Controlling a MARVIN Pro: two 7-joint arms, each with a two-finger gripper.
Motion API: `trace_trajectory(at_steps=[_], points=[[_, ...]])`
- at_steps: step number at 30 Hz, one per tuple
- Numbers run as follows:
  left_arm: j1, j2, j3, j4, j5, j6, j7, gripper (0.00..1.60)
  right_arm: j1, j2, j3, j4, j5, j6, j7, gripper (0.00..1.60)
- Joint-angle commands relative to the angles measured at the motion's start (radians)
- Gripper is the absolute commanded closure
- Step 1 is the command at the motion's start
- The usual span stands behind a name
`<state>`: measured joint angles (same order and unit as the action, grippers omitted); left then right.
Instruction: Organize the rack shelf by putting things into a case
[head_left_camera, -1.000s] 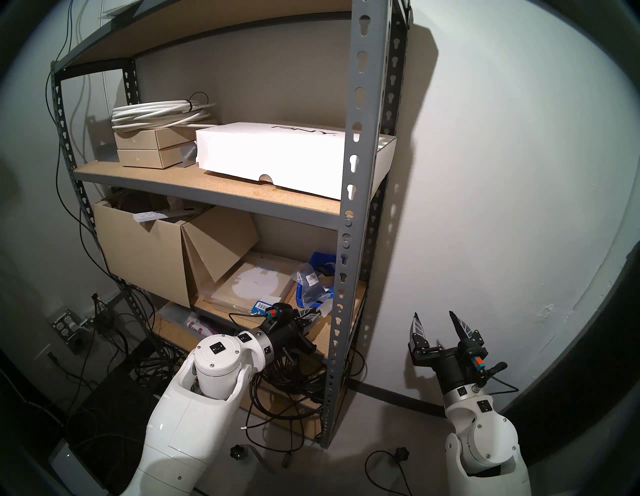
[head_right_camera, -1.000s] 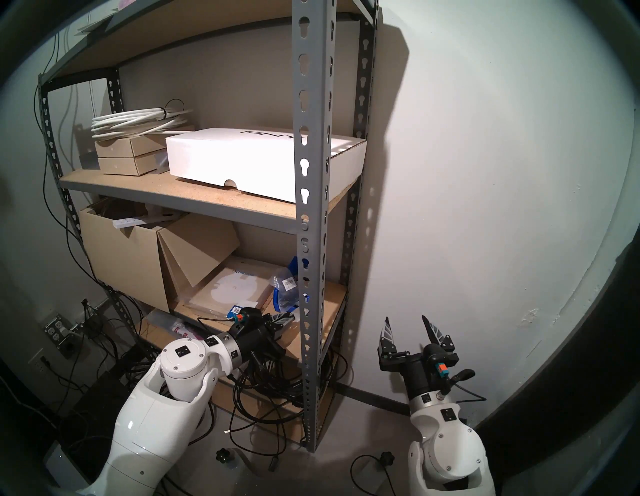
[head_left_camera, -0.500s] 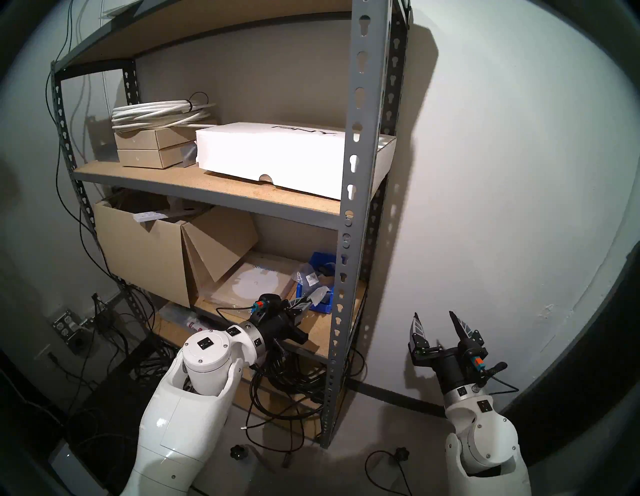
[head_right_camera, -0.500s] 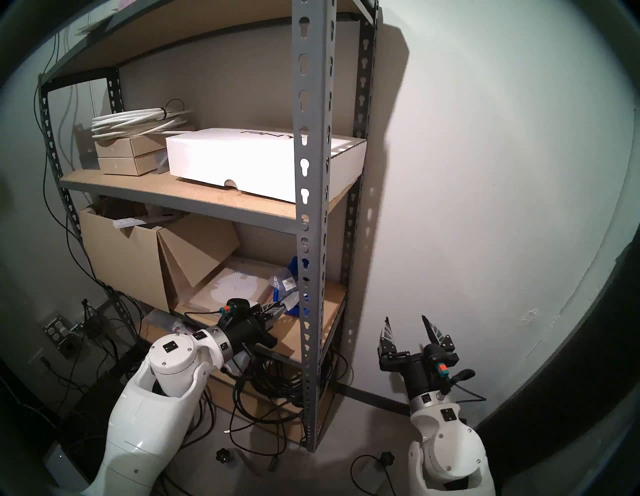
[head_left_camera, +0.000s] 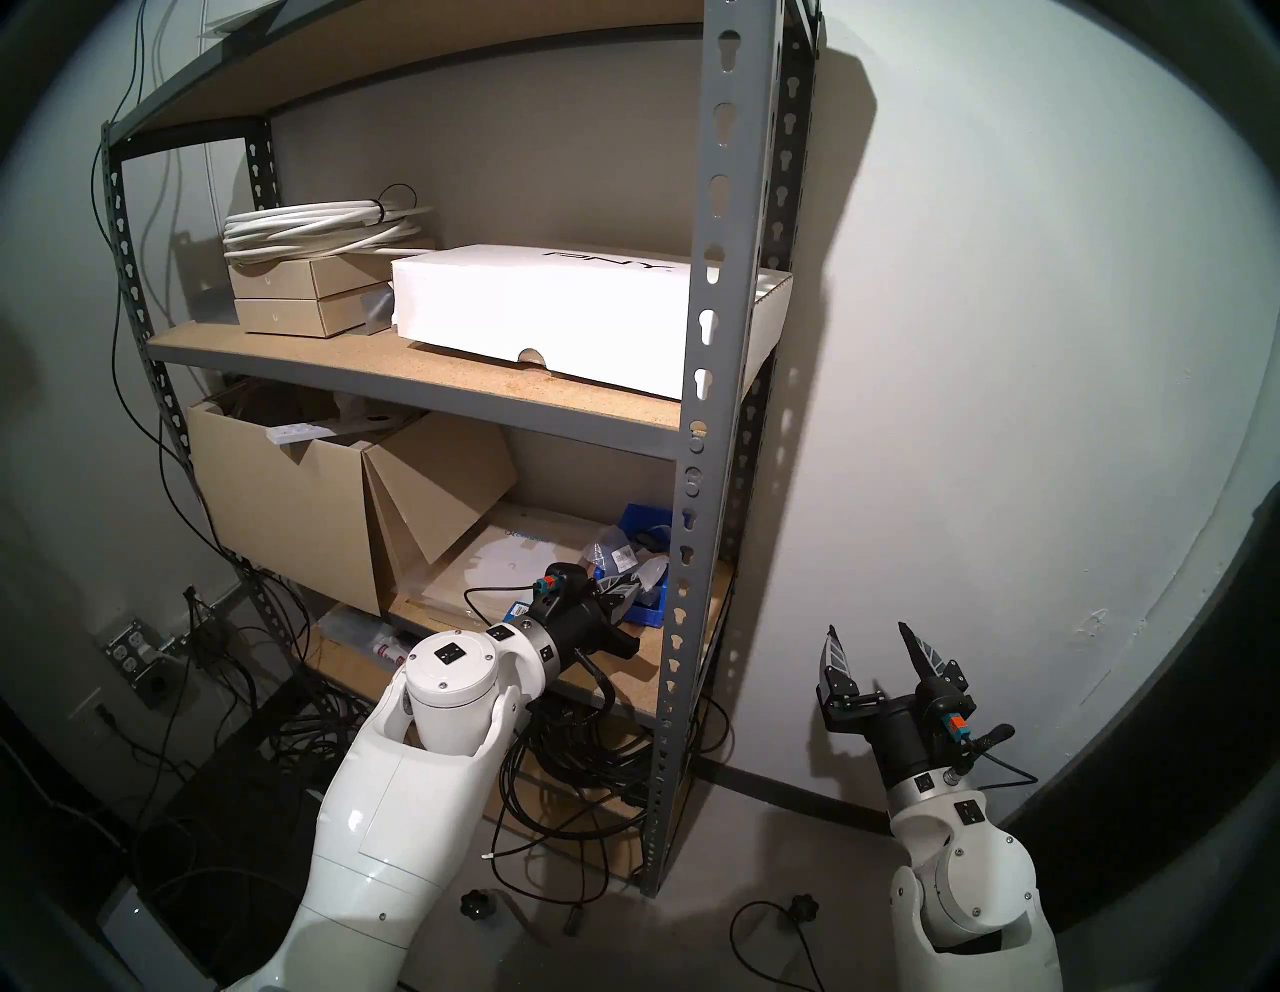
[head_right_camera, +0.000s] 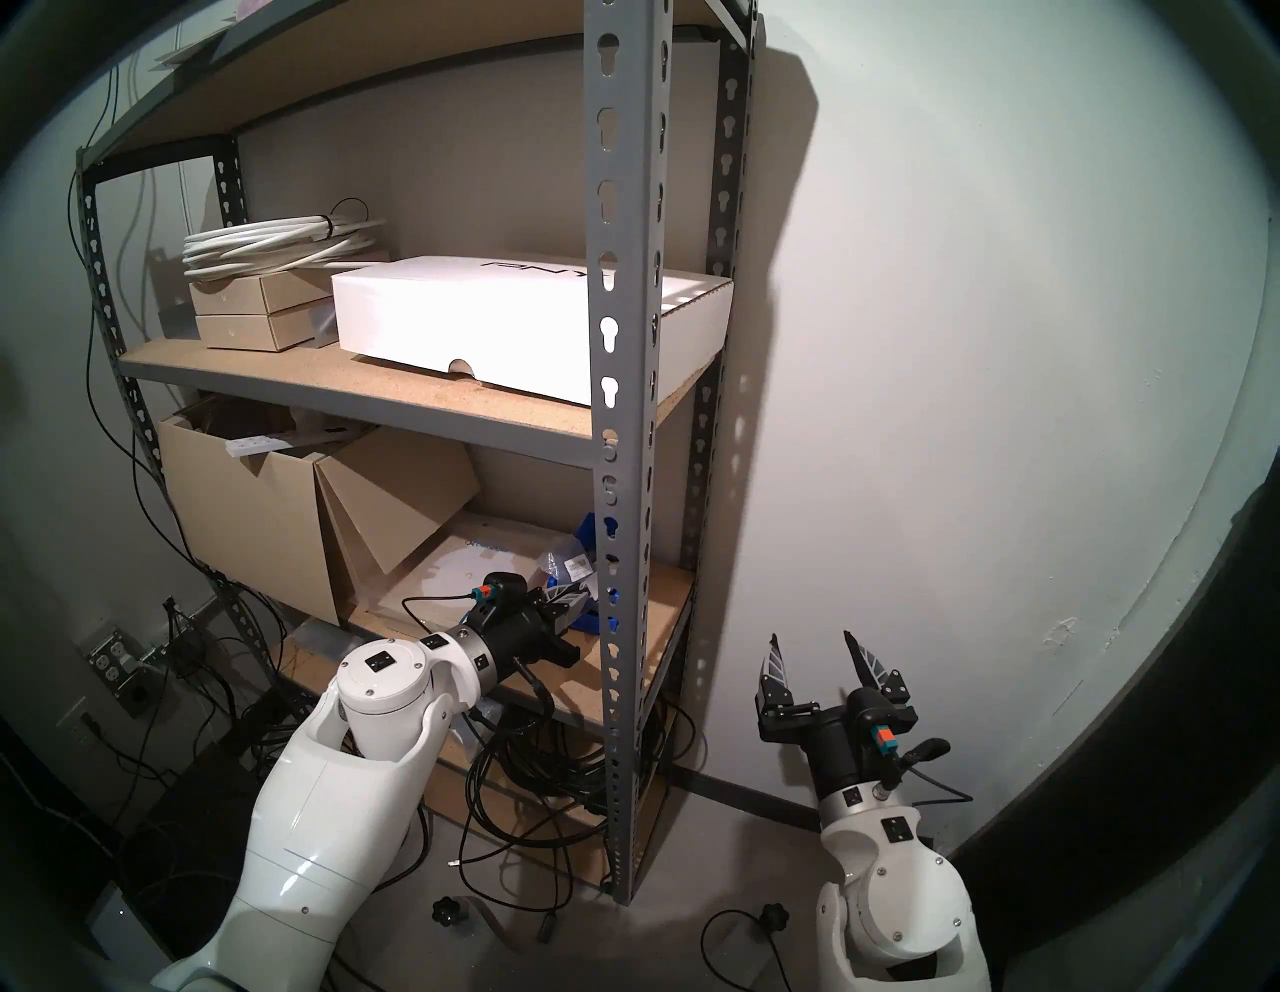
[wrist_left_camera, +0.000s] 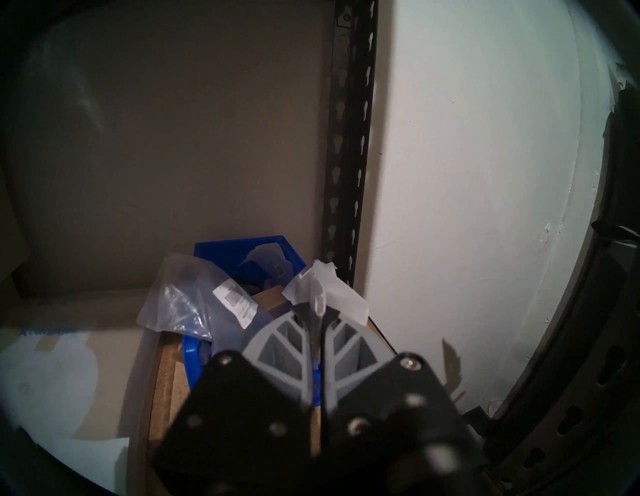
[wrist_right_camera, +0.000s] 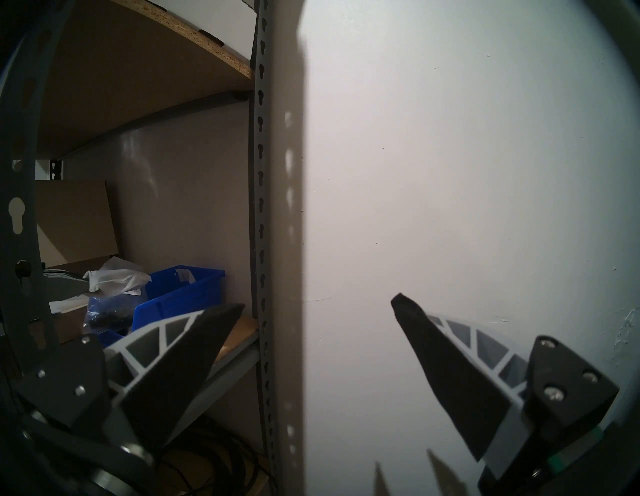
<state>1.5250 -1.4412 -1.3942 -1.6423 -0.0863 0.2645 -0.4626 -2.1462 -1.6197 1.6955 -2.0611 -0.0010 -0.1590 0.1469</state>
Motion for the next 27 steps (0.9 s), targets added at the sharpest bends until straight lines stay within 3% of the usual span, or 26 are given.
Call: trace_trajectory(at_steps=[1, 11, 12, 15, 18, 25, 26, 27], points=[[-0.107, -0.041, 0.007, 0.038, 0.014, -0.019, 0.033, 1.6, 0.003, -0.002, -0.001, -0.02, 0.002, -0.004, -0.001, 0.0], [-0.131, -0.05, 0.012, 0.083, 0.03, -0.029, 0.053, 1.59, 0.002, -0.002, -0.001, -0.021, 0.002, -0.004, -0.001, 0.0], [-0.133, -0.048, 0.013, 0.086, 0.03, -0.029, 0.05, 1.38, 0.002, -0.002, -0.001, -0.021, 0.002, -0.004, -0.001, 0.0], [-0.134, -0.048, 0.013, 0.09, 0.031, -0.031, 0.051, 1.4, 0.002, -0.002, -0.001, -0.021, 0.002, -0.004, -0.001, 0.0], [-0.13, -0.044, 0.011, 0.087, 0.028, -0.028, 0.046, 1.13, 0.002, -0.002, -0.001, -0.021, 0.002, -0.003, -0.001, 0.0], [-0.094, -0.028, 0.008, 0.056, 0.02, -0.019, 0.034, 0.82, 0.002, -0.002, -0.001, -0.021, 0.002, -0.003, -0.001, 0.0], [-0.09, -0.028, 0.007, 0.053, 0.02, -0.02, 0.034, 0.62, 0.002, -0.002, -0.001, -0.021, 0.002, -0.003, -0.001, 0.0], [-0.085, -0.026, 0.007, 0.048, 0.02, -0.019, 0.032, 0.63, 0.002, -0.002, -0.001, -0.021, 0.002, -0.003, -0.001, 0.0]])
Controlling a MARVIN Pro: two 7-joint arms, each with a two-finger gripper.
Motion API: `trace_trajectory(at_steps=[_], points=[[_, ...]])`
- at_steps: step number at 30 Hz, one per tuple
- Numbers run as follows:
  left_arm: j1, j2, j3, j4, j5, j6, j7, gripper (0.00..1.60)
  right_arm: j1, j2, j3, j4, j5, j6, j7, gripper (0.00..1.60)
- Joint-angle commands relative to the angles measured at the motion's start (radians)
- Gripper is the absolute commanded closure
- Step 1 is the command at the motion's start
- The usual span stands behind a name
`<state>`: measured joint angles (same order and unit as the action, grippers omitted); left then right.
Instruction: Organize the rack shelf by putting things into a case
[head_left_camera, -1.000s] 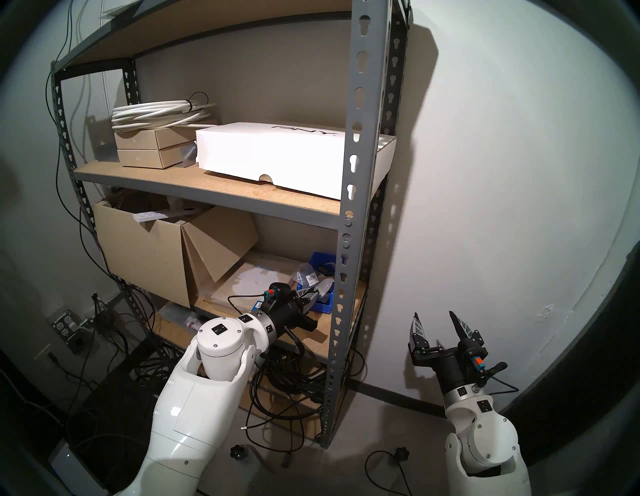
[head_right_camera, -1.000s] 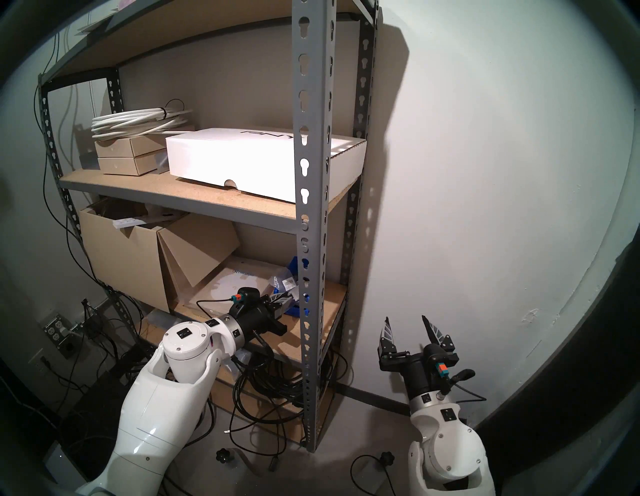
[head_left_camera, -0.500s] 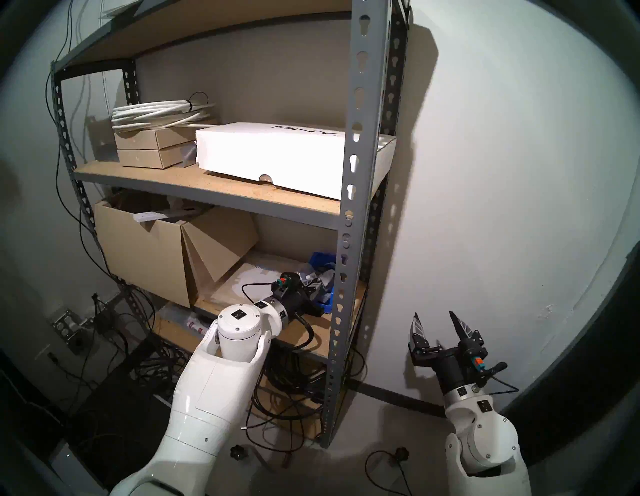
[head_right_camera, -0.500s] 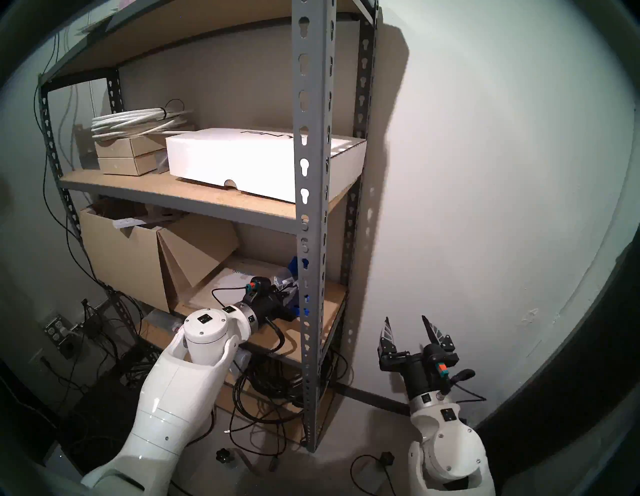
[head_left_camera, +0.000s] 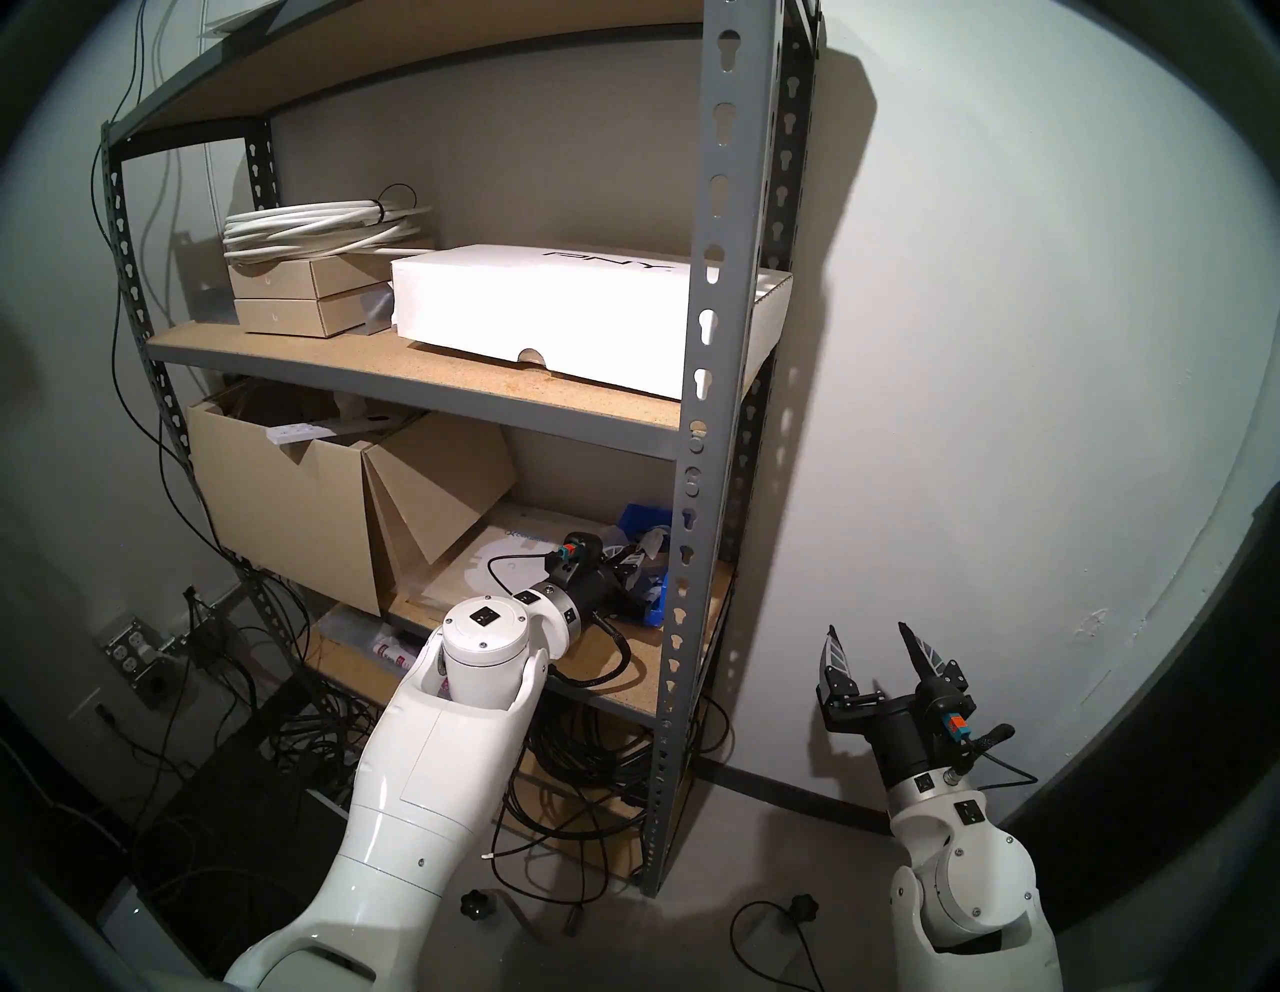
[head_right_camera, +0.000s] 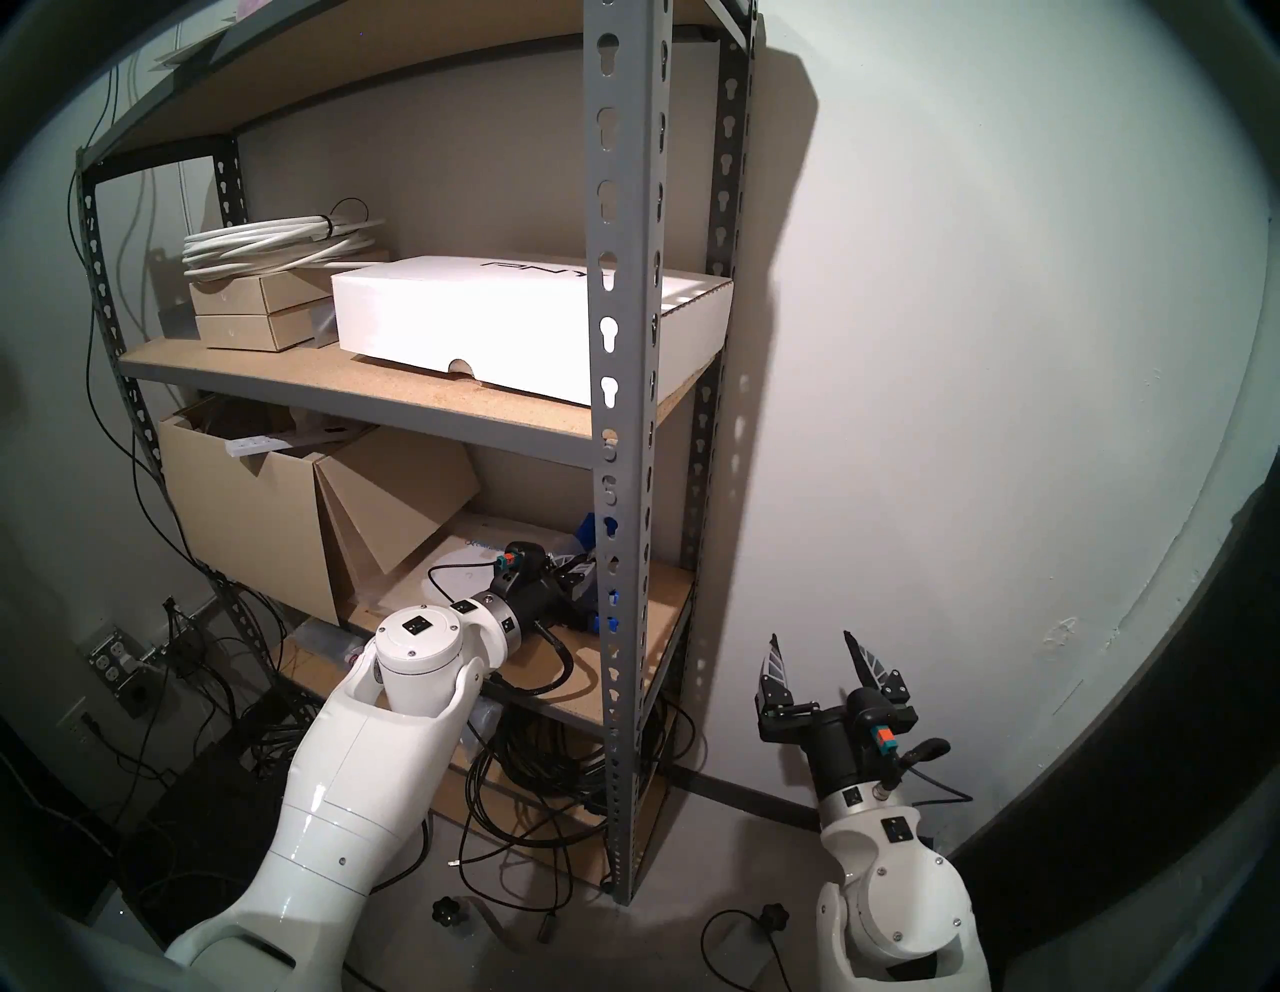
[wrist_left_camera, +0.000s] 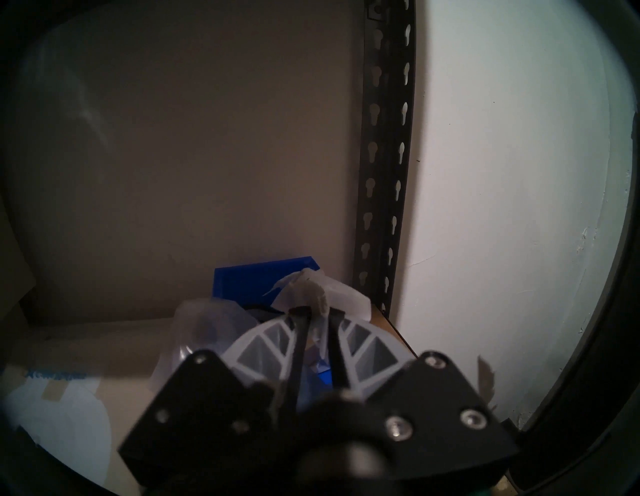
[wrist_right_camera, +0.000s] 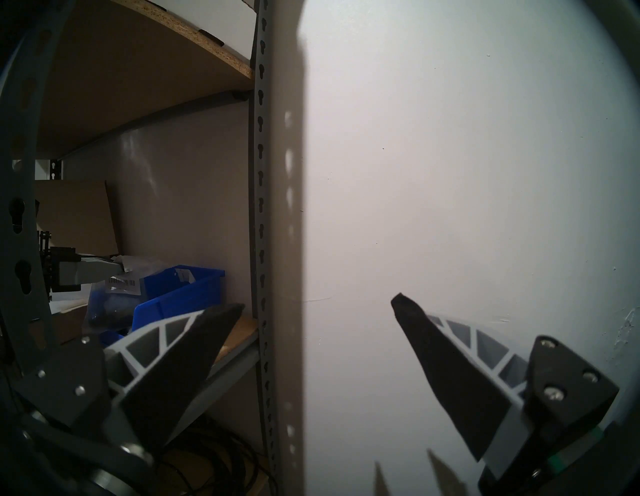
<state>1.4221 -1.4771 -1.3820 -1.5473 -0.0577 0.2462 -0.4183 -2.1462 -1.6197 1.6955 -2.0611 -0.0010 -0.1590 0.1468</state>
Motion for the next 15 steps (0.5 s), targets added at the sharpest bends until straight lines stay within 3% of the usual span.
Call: trace_trajectory(at_steps=[1, 2, 3, 6, 15], points=[[0.021, 0.01, -0.006, -0.05, -0.009, 0.0, -0.013, 0.64, 0.002, -0.002, -0.001, -0.022, 0.002, -0.003, -0.001, 0.0], [0.024, 0.01, -0.007, -0.053, -0.009, 0.0, -0.014, 0.62, 0.002, -0.002, -0.001, -0.022, 0.002, -0.003, -0.001, 0.0], [0.025, 0.01, -0.008, -0.055, -0.009, 0.0, -0.014, 0.45, 0.002, -0.002, -0.001, -0.022, 0.002, -0.003, -0.001, 0.0], [0.029, 0.009, -0.011, -0.058, -0.009, -0.003, -0.014, 0.33, 0.002, -0.002, -0.001, -0.021, 0.002, -0.003, -0.001, 0.0], [0.064, 0.015, -0.05, -0.125, -0.026, -0.003, -0.009, 0.36, 0.002, -0.002, -0.001, -0.021, 0.002, -0.004, -0.001, 0.0]])
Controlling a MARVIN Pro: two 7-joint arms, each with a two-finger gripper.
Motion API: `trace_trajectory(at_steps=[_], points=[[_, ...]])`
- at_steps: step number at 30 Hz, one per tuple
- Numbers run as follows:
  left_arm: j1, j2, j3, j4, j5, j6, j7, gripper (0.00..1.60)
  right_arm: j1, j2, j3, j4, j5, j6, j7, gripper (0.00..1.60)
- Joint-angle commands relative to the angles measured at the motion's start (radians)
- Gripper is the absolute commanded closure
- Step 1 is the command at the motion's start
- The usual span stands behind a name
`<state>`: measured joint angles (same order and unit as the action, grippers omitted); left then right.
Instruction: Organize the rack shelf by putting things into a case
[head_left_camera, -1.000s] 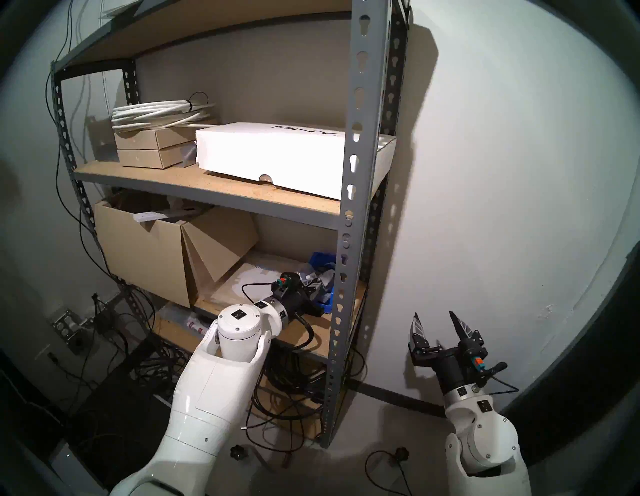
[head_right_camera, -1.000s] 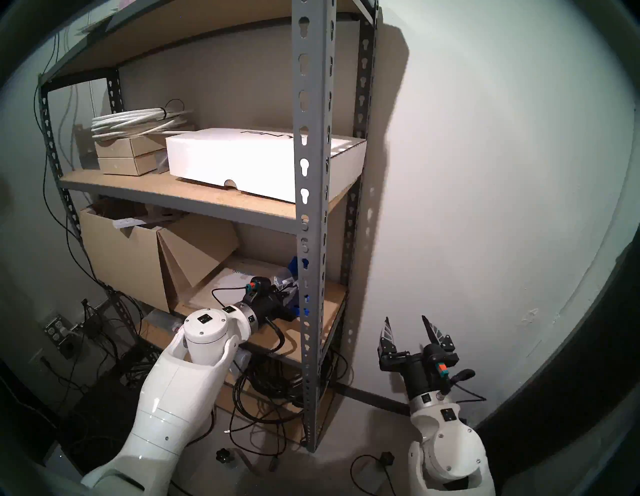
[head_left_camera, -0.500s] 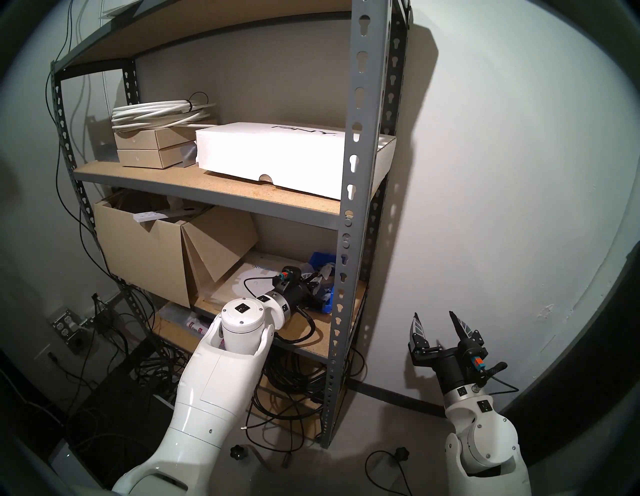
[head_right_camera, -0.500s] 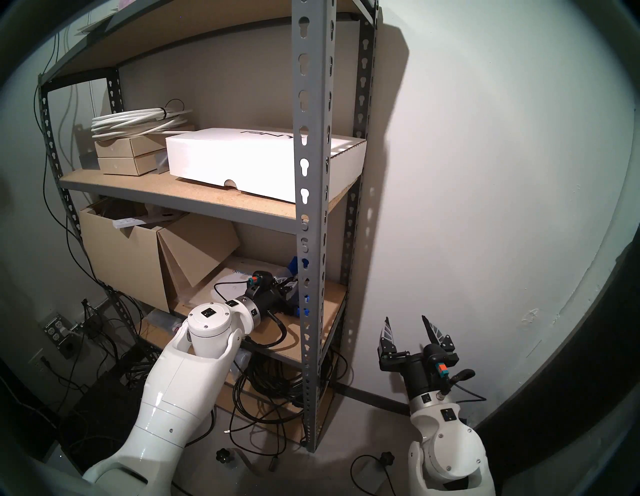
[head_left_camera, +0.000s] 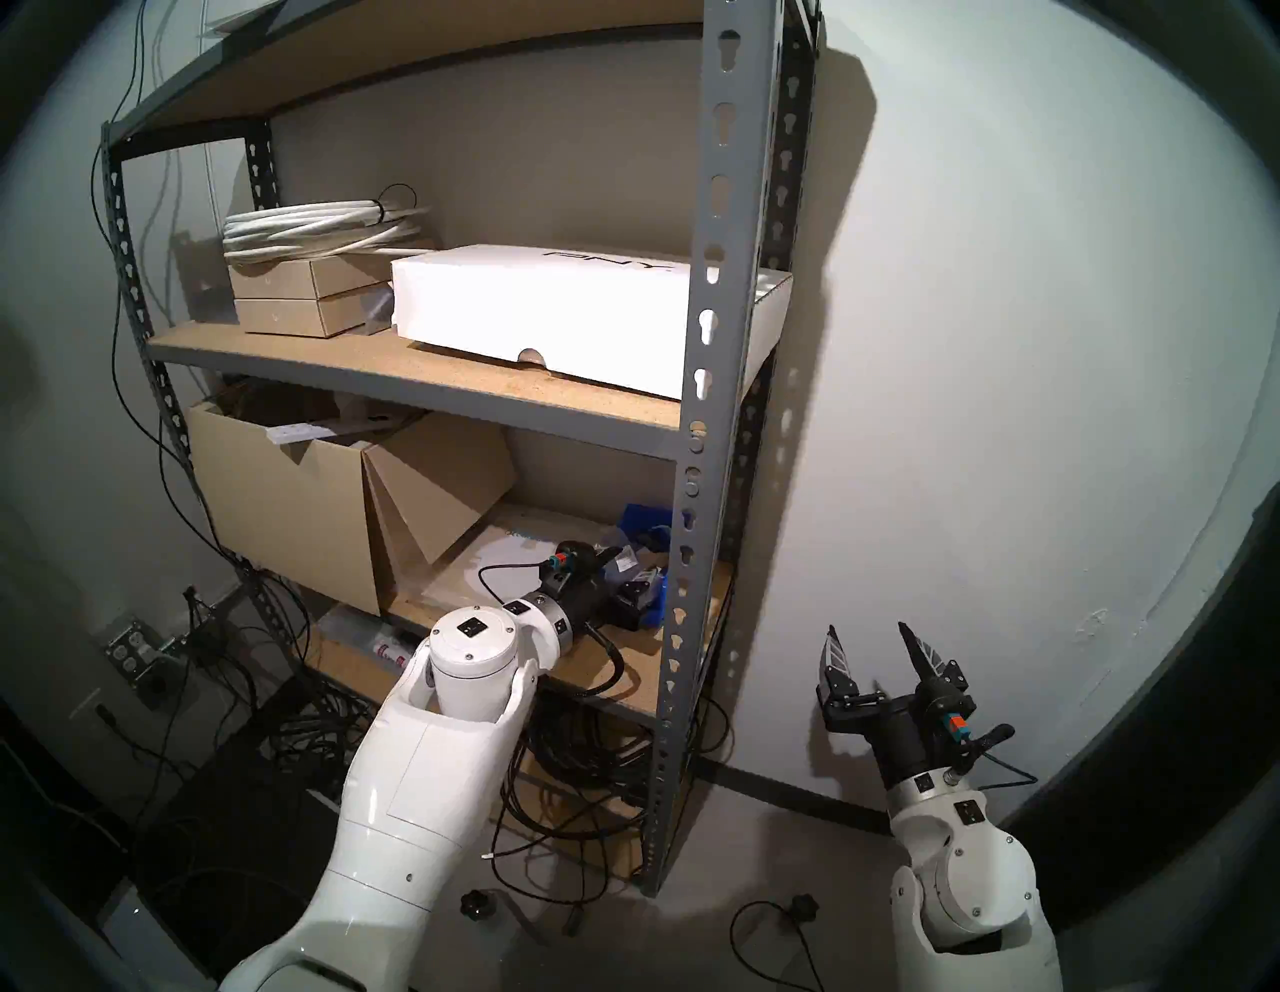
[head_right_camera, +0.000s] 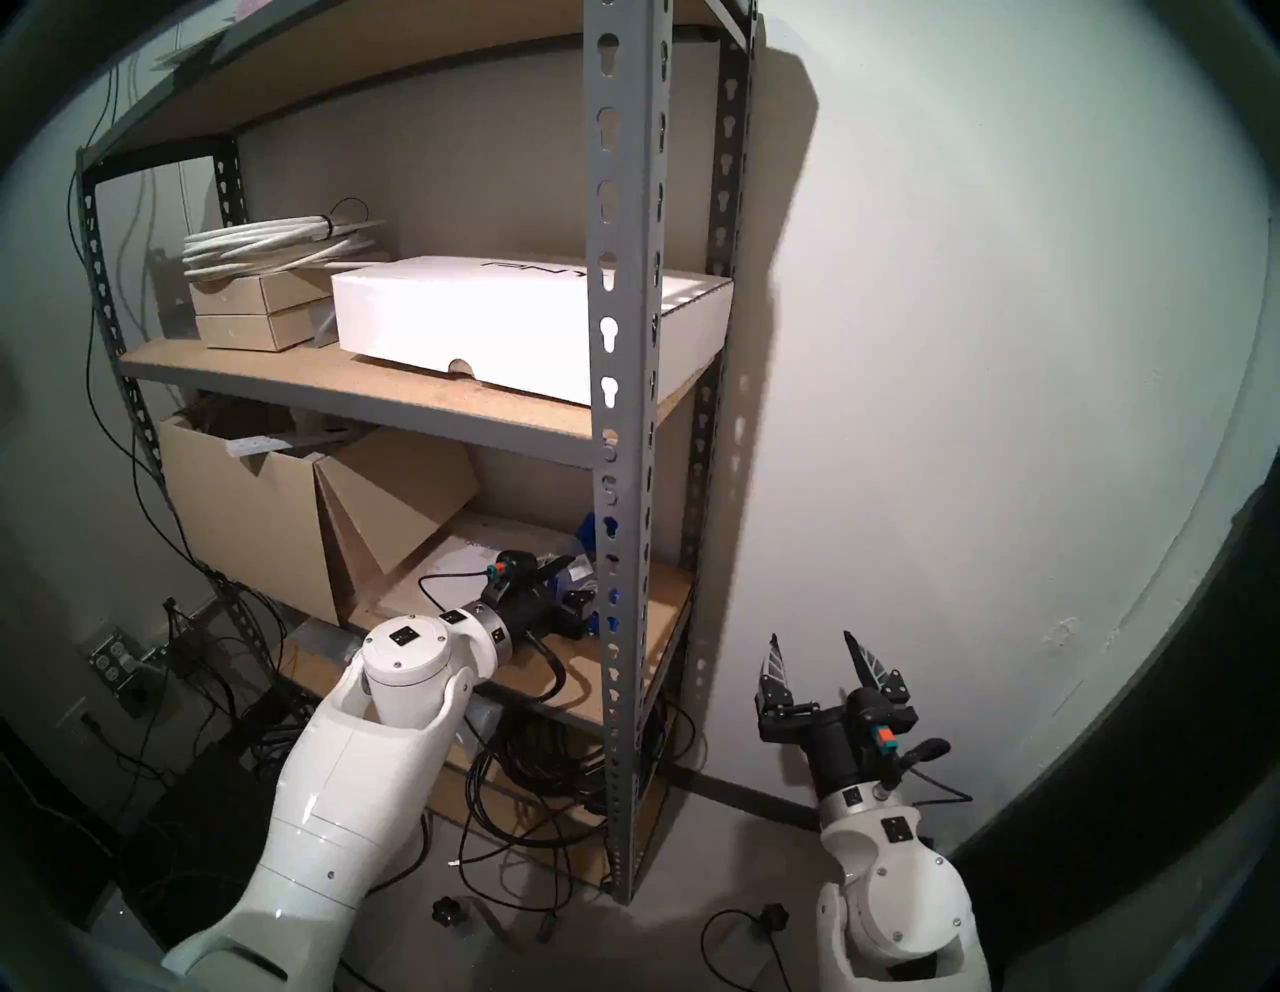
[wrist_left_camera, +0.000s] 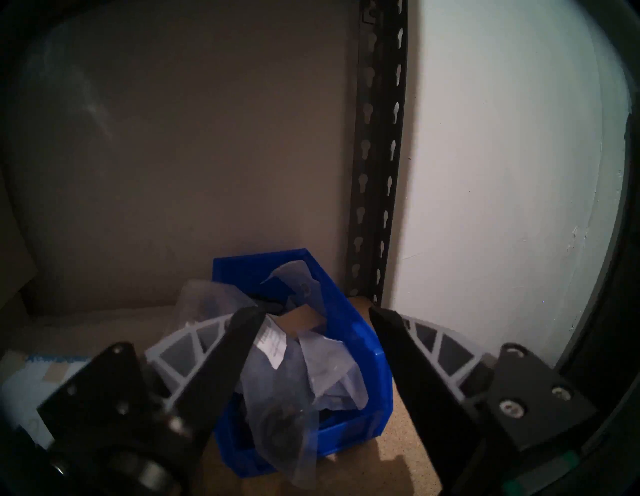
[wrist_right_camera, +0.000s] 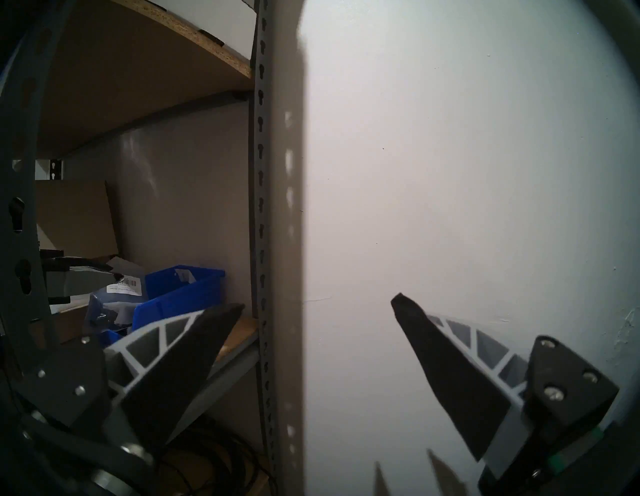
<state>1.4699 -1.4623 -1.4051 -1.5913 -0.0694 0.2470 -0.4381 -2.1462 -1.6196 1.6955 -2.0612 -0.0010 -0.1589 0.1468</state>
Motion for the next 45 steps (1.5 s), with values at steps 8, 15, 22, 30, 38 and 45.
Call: trace_trajectory(at_steps=[8, 15, 22, 30, 38, 45], points=[[0.095, -0.004, -0.078, -0.195, -0.039, -0.022, 0.037, 0.43, 0.002, -0.002, -0.001, -0.02, 0.002, -0.004, -0.001, 0.0], [0.149, 0.004, -0.097, -0.252, -0.047, 0.013, 0.047, 0.48, 0.002, -0.002, -0.001, -0.021, 0.002, -0.003, -0.001, 0.0], [0.157, 0.024, -0.094, -0.24, -0.038, 0.02, 0.035, 0.56, 0.002, -0.002, -0.001, -0.021, 0.002, -0.003, -0.001, 0.0], [0.145, 0.024, -0.09, -0.199, -0.019, -0.004, 0.048, 0.7, 0.002, -0.002, -0.001, -0.021, 0.002, -0.003, -0.001, 0.0], [0.146, 0.022, -0.087, -0.15, -0.004, -0.016, 0.052, 0.72, 0.002, -0.002, -0.001, -0.022, 0.002, -0.003, -0.001, 0.0], [0.132, 0.017, -0.092, -0.106, 0.002, -0.027, 0.06, 0.66, 0.002, -0.002, -0.001, -0.021, 0.002, -0.003, -0.001, 0.0]])
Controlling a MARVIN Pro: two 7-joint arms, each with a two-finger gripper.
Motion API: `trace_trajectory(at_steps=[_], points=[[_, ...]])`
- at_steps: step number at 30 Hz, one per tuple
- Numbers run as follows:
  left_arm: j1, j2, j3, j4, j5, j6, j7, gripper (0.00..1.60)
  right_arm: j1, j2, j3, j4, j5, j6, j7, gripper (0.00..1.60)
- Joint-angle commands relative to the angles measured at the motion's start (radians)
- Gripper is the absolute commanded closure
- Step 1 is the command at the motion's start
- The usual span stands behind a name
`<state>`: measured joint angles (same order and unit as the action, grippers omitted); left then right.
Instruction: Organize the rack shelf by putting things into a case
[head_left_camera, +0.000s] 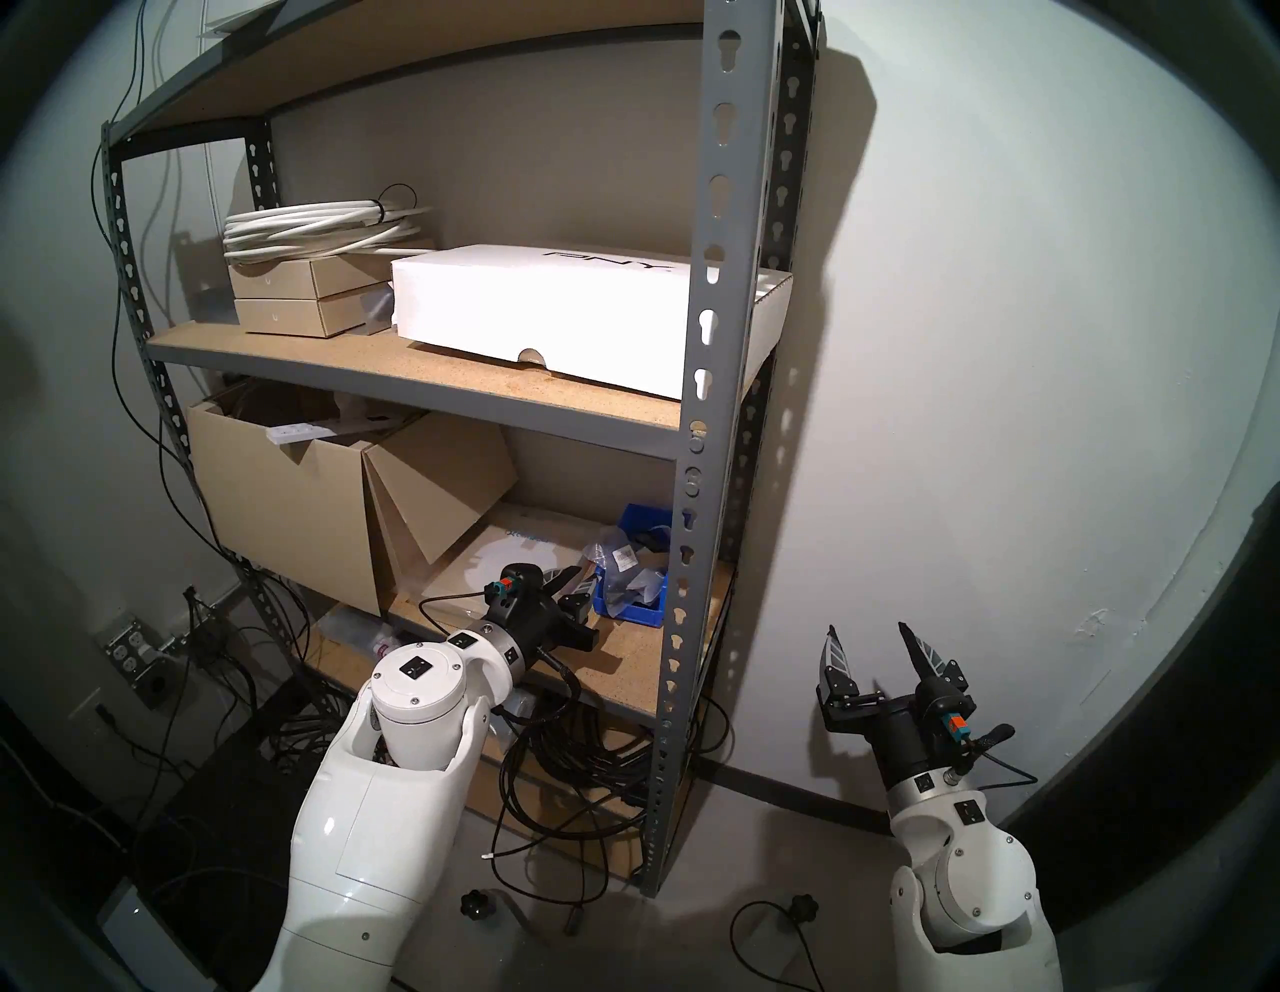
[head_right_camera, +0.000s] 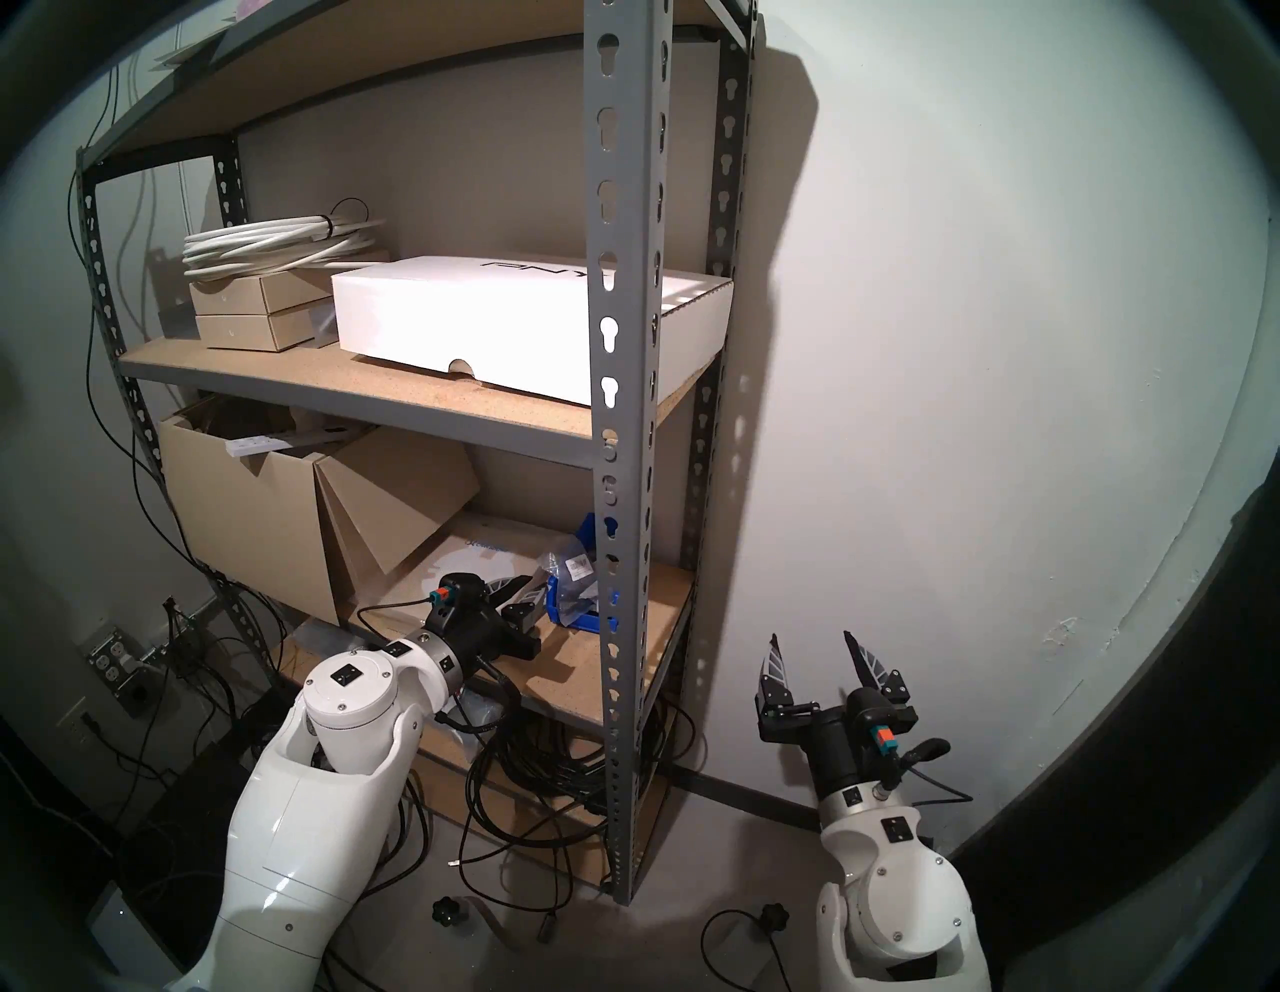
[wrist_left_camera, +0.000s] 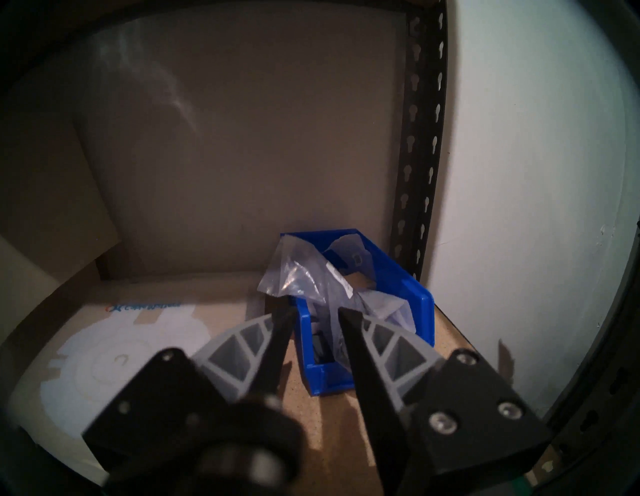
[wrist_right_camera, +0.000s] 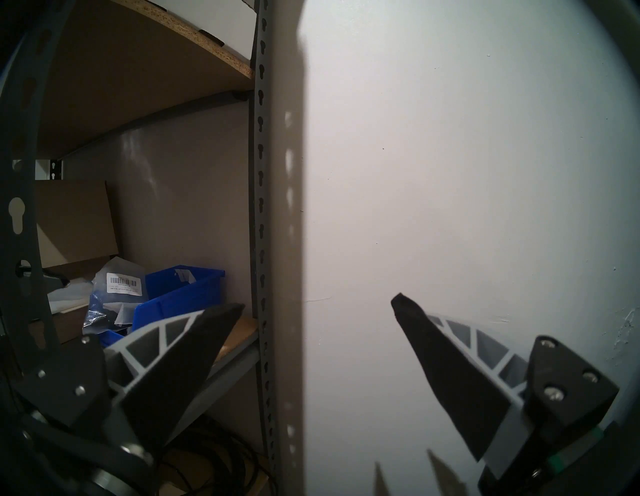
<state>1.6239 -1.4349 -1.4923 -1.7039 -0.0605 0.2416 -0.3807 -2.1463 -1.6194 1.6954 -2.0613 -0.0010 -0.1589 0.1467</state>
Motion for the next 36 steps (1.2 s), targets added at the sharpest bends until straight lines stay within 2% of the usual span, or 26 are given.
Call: trace_trajectory(at_steps=[1, 7, 9, 10, 11, 15, 20, 36], points=[[-0.025, -0.013, -0.006, 0.012, -0.009, -0.021, 0.004, 0.65, 0.002, -0.002, -0.001, -0.021, 0.002, -0.003, -0.001, 0.0], [-0.042, -0.021, -0.004, 0.036, -0.009, -0.025, 0.011, 0.62, 0.002, -0.002, -0.001, -0.021, 0.002, -0.003, -0.001, 0.0], [-0.048, -0.024, -0.002, 0.044, -0.01, -0.025, 0.015, 0.56, 0.002, -0.002, -0.001, -0.021, 0.002, -0.003, -0.001, 0.0], [-0.05, -0.027, -0.001, 0.048, -0.01, -0.024, 0.018, 0.45, 0.002, -0.002, -0.001, -0.021, 0.002, -0.003, -0.001, 0.0], [-0.054, -0.028, 0.0, 0.053, -0.011, -0.024, 0.018, 0.45, 0.002, -0.002, -0.001, -0.021, 0.002, -0.003, -0.001, 0.0], [-0.068, -0.036, 0.003, 0.074, -0.015, -0.025, 0.025, 0.57, 0.002, -0.002, -0.001, -0.021, 0.002, -0.003, -0.001, 0.0], [-0.087, -0.04, 0.011, 0.094, -0.012, -0.027, 0.034, 0.54, 0.002, -0.002, -0.001, -0.021, 0.002, -0.003, -0.001, 0.0], [-0.159, -0.044, 0.03, 0.182, -0.01, -0.048, 0.061, 0.58, 0.002, -0.002, -0.001, -0.021, 0.002, -0.004, -0.001, 0.0]])
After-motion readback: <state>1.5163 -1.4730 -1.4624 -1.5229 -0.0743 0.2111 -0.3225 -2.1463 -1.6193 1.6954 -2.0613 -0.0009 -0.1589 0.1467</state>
